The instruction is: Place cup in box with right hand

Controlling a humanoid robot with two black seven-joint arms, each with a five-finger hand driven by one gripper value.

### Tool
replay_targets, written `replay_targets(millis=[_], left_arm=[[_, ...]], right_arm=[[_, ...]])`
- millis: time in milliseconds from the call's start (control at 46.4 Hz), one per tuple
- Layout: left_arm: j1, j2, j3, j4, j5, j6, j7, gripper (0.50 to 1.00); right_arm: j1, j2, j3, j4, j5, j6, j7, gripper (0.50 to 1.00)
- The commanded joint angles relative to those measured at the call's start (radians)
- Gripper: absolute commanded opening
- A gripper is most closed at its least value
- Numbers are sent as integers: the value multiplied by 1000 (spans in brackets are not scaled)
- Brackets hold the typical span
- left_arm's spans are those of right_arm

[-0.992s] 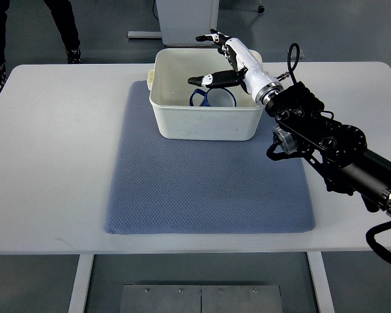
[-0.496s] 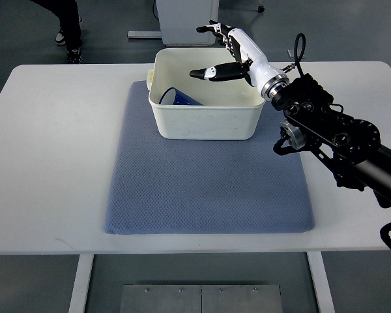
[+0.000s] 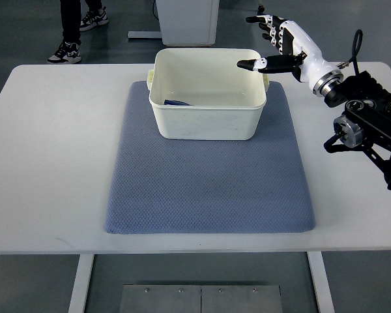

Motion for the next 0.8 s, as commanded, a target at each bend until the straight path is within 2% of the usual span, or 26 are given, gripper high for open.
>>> replay_targets(millis=[0,194,345,561,776], left_arm=[[0,0,2,0,0,0,0,1000],[0,0,0,0,0,0,0,1000],[0,0,0,0,0,0,0,1000],[0,0,0,0,0,0,0,1000],[0,0,0,0,0,0,0,1000]], right_arm=[[-32,-3,83,2,0,41,-33,1000],[-121,-3,270,0,-2,159,-116,1000],[-192,-1,382,-3,-6,244,-146,1000],[-261,52,500,-17,-12,245,-148,1000],[-304,138,591,-49,-11,233,-119,1000]])
